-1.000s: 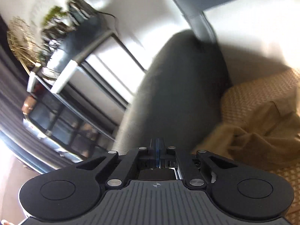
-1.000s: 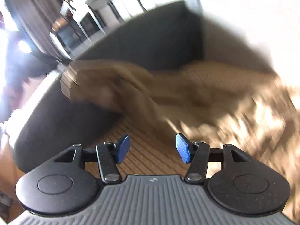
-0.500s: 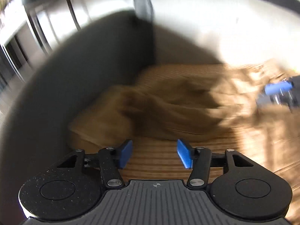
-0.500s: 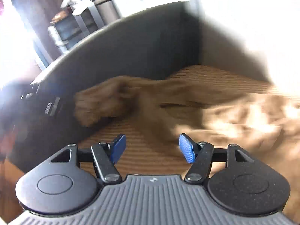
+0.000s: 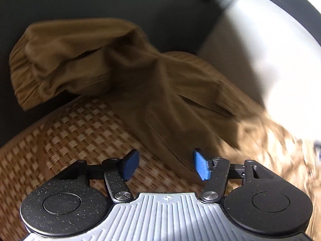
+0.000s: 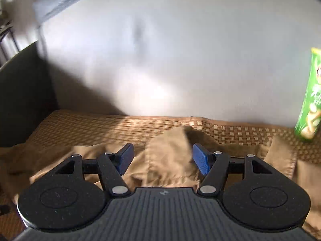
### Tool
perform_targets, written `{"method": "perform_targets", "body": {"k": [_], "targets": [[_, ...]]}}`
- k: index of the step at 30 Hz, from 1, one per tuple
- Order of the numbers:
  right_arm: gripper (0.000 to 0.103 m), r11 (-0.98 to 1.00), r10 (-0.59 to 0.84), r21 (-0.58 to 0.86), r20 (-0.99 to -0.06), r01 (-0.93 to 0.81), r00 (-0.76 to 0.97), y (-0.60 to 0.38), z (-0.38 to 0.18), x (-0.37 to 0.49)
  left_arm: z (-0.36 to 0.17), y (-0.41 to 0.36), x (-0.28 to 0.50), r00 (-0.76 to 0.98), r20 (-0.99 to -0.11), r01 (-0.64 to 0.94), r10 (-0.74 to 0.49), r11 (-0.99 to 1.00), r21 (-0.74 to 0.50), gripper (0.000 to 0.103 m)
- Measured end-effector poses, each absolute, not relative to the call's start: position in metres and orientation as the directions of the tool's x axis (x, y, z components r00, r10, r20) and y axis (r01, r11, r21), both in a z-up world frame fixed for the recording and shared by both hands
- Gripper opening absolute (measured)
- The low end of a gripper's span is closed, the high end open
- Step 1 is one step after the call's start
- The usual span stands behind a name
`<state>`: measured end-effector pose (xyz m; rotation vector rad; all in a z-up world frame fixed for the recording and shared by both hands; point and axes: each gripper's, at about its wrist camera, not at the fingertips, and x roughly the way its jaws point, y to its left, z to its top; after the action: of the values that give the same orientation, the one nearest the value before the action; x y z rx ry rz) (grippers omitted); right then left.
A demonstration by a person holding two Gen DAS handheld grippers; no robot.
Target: Fold clothes
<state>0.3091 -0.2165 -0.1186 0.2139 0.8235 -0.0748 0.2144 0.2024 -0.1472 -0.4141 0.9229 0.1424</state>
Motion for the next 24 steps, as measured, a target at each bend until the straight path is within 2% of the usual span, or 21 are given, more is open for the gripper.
{"method": "perform_targets", "body": {"k": [3, 7, 8, 9, 10, 11, 12, 13, 17, 21, 22, 23, 24], "targets": [[0.070, 0.965, 0.005, 0.182, -0.733, 0.189, 0.680, -0.225, -0.138, 0.318, -0.150, 0.204, 0.223, 0.625, -0.778, -0.324, -0.058, 0.888, -0.327, 0.074], [0.070, 0.943, 0.061, 0.264, -0.736, 0.203, 0.674, -0.226, -0.153, 0.334, -0.155, 0.188, 0.240, 0.605, -0.795, -0.359, 0.034, 0.904, -0.234, 0.076], [0.070, 0.946, 0.060, 0.256, -0.744, 0.201, 0.665, -0.224, -0.156, 0.338, -0.155, 0.186, 0.241, 0.607, -0.792, -0.372, 0.064, 0.904, -0.212, 0.070], [0.069, 0.950, 0.056, 0.241, -0.752, 0.196, 0.657, -0.222, -0.158, 0.341, -0.155, 0.183, 0.242, 0.609, -0.787, -0.386, 0.093, 0.902, -0.192, 0.055], [0.067, 0.955, 0.051, 0.227, -0.760, 0.191, 0.648, -0.220, -0.161, 0.344, -0.155, 0.181, 0.242, 0.611, -0.782, -0.400, 0.123, 0.900, -0.171, 0.022], [0.046, 0.958, 0.053, 0.221, -0.762, 0.183, 0.645, -0.218, -0.161, 0.346, -0.155, 0.181, 0.243, 0.613, -0.776, -0.415, 0.148, 0.897, -0.156, 0.016], [0.035, 0.960, 0.057, 0.219, -0.762, 0.173, 0.645, -0.217, -0.161, 0.348, -0.157, 0.182, 0.243, 0.618, -0.771, -0.427, 0.153, 0.889, -0.165, 0.014], [0.029, 0.962, 0.062, 0.217, -0.762, 0.164, 0.645, -0.216, -0.161, 0.350, -0.160, 0.182, 0.244, 0.622, -0.765, -0.436, 0.166, 0.885, -0.162, 0.012], [0.027, 0.934, 0.018, 0.236, -0.781, 0.268, 0.624, -0.230, -0.174, 0.355, -0.168, 0.174, 0.245, 0.637, -0.737, -0.439, 0.227, 0.892, -0.104, 0.011], [0.040, 0.926, -0.013, 0.216, -0.800, 0.308, 0.599, -0.232, -0.196, 0.356, -0.167, 0.166, 0.243, 0.639, -0.732, -0.396, 0.236, 0.917, -0.051, 0.017], [0.051, 0.928, -0.029, 0.199, -0.804, 0.315, 0.594, -0.232, -0.193, 0.356, -0.164, 0.168, 0.242, 0.636, -0.741, -0.375, 0.217, 0.926, -0.050, 0.025], [0.058, 0.923, -0.058, 0.185, -0.800, 0.337, 0.597, -0.233, -0.186, 0.354, -0.158, 0.170, 0.236, 0.639, -0.741, -0.360, 0.207, 0.931, -0.051, 0.033], [0.063, 0.921, -0.081, 0.178, -0.783, 0.348, 0.616, -0.232, -0.174, 0.349, -0.152, 0.173, 0.227, 0.655, -0.729, -0.343, 0.196, 0.938, -0.056, 0.037]]}}
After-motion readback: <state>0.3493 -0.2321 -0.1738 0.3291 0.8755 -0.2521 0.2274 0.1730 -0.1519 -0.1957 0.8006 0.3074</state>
